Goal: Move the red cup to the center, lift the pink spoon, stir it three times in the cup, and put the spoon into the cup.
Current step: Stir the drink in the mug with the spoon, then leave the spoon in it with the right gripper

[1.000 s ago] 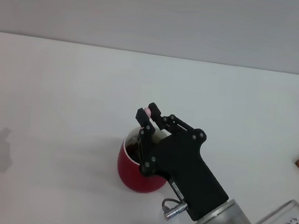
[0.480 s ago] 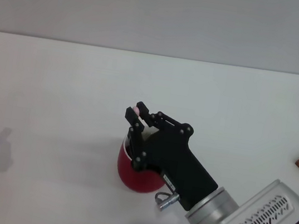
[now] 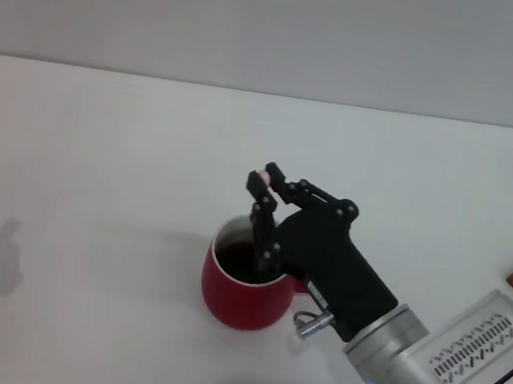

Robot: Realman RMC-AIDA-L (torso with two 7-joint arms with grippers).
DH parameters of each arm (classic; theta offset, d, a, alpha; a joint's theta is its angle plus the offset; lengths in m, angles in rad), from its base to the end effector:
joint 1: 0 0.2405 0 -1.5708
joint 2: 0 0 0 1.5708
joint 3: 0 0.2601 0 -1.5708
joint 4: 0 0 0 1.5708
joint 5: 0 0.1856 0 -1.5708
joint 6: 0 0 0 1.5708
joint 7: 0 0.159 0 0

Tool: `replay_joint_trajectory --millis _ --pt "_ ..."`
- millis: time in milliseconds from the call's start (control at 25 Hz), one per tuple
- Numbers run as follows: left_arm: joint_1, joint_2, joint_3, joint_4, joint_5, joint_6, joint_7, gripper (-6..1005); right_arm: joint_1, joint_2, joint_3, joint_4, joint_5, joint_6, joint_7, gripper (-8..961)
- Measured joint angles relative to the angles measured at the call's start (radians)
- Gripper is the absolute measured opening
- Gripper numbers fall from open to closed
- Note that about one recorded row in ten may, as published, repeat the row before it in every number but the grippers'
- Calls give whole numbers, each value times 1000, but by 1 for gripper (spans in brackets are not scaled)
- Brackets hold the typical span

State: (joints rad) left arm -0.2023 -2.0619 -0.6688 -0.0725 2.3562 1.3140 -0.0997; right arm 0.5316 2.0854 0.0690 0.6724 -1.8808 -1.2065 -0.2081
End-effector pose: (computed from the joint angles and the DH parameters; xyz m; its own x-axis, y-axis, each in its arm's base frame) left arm -0.3658 0.2411 -0.0116 0.8225 0.0550 0.5661 0.5635 -0.2137 -0.7980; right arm 0.1634 0.2747 -0.1202 0.6542 0.1000 -0.7497 -0.5171 -0.6642 -0.5399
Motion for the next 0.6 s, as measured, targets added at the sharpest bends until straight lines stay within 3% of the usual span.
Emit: replay_joint_trajectory --millis 600 --pt "0 -1 0 -5 0 -13 0 -2 -124 -4 -2 39 -94 -65 7 31"
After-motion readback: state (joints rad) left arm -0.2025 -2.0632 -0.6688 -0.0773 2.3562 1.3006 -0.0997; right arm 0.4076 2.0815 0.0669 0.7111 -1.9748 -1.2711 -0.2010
